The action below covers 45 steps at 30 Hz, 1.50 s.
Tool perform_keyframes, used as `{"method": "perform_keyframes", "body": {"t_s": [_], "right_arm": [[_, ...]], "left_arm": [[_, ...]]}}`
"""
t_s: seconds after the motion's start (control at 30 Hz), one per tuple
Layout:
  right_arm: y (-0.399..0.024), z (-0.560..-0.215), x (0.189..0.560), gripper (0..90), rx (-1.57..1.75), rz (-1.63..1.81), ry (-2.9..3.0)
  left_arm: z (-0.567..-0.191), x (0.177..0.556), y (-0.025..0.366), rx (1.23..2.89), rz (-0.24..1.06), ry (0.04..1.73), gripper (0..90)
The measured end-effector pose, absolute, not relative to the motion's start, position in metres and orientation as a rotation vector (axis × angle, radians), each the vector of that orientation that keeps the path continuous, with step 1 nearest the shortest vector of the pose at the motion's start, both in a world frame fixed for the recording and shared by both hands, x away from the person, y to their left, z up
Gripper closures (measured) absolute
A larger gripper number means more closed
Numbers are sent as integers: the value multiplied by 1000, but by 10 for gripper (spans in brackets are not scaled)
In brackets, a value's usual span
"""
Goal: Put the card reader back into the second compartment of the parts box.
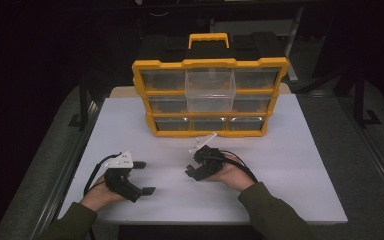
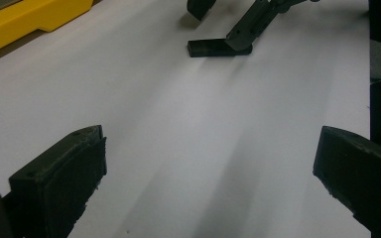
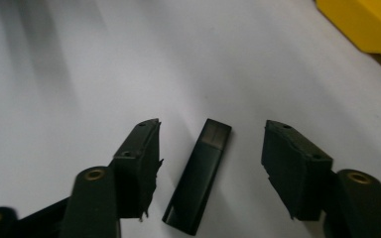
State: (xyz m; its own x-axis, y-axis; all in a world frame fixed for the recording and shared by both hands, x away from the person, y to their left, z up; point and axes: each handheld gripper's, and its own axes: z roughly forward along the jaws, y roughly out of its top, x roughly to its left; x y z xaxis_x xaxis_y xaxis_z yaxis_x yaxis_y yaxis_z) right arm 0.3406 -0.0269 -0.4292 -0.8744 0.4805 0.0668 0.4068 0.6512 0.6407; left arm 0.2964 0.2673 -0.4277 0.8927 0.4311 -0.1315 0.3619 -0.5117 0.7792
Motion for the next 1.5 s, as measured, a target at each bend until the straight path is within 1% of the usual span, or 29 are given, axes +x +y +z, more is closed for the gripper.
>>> {"method": "perform_keyframes", "body": {"t_s": [0.03,0.1,0.13,0.2,0.23,0.3,0.6,1.03,1.37,1.5], "right_arm": [[-27,-429,341,408,743,1028,2755],[-26,-431,341,455,750,1018,2778],[-26,-431,341,455,750,1018,2778],[-25,-432,341,508,749,1006,2786],[-25,-432,341,508,749,1006,2786],[-25,-433,341,551,745,995,2799],[-24,-437,341,639,764,954,2821],[-23,-437,339,714,783,923,2798],[-26,-435,342,722,798,950,2806],[-32,-429,342,722,791,970,2807]], "left_arm": [[-428,296,267,2159,98,567,0],[-428,296,267,2157,99,569,0],[-428,296,267,2157,99,569,0],[-428,297,268,2158,99,569,0],[-428,297,268,2158,99,569,0],[-428,296,267,2157,99,570,0],[-428,296,267,2160,99,568,0],[-427,296,268,2161,103,566,0],[-427,296,268,2161,102,565,0],[-428,296,268,2161,102,565,0]]}}
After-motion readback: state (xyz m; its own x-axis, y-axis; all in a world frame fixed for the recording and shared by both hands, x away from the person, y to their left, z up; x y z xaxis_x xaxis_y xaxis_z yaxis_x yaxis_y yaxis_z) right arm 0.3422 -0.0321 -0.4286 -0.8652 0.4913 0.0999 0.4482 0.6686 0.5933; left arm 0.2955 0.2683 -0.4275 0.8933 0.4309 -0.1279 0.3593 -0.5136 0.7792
